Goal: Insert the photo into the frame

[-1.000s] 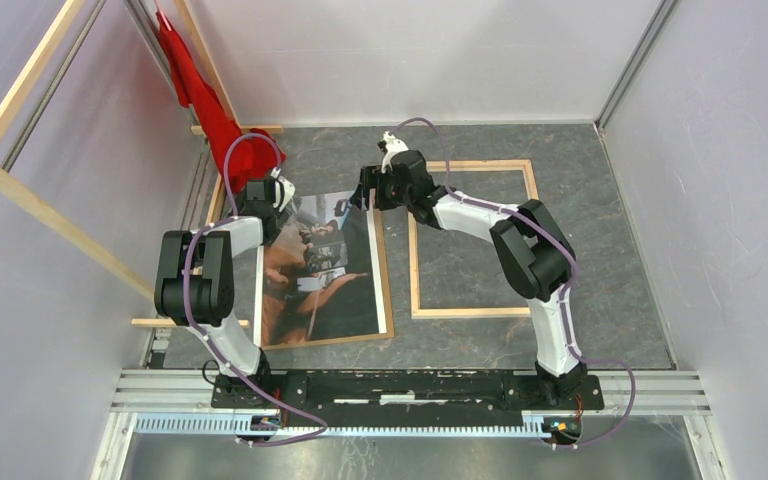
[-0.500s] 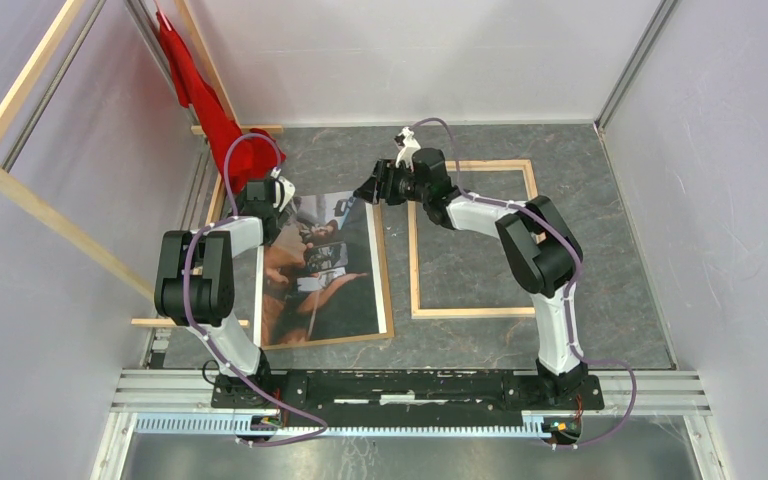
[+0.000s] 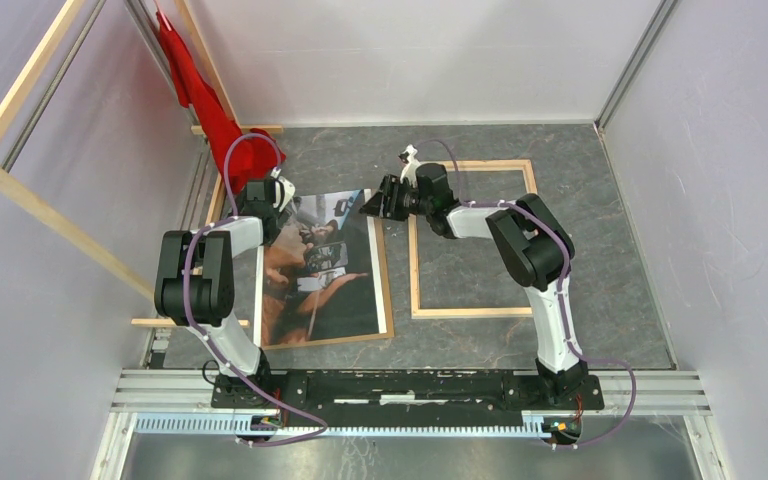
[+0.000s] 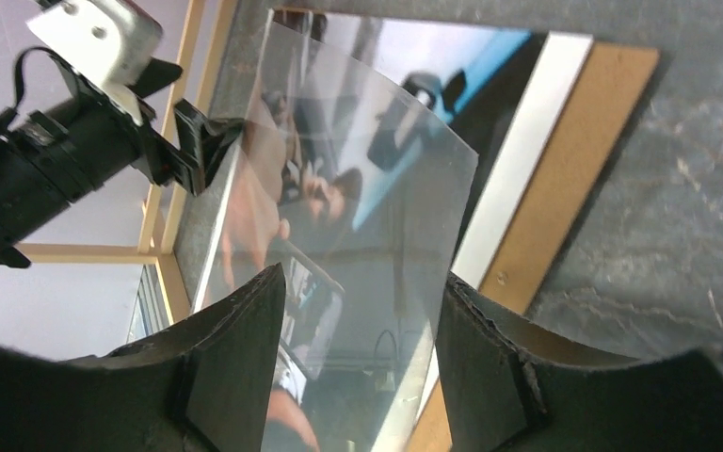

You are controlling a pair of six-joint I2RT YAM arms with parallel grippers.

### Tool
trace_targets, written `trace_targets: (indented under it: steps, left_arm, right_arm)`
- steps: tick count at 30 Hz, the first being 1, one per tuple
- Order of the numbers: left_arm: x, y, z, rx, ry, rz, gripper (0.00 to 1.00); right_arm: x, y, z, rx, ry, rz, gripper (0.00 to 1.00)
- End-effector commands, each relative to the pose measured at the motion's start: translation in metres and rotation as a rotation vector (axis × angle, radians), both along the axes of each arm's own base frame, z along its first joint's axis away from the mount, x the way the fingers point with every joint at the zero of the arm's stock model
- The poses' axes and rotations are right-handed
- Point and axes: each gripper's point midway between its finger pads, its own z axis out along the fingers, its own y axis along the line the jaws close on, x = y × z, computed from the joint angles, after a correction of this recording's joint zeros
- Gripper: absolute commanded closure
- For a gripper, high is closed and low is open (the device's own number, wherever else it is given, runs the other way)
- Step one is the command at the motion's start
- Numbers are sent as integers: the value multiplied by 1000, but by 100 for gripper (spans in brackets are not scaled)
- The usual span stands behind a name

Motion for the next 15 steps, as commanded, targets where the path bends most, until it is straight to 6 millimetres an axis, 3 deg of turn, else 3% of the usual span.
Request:
trace_targets:
  steps: [1, 8, 13, 15]
  left_arm:
    - [-37, -21, -50, -96, 189, -46, 11]
    - [-37, -22, -51, -101, 191, -49, 11]
    - [-37, -23, -51, -102, 191, -51, 11]
    - [-37, -23, -51, -103, 192, -50, 11]
  right_arm:
    - [-12, -1, 17, 41, -3, 20, 38]
    - [-35, -12, 5, 31, 64, 19, 45]
    - [-49, -13, 14, 94, 91, 37, 48]
    - [-52, -12, 18, 134, 102, 37, 59]
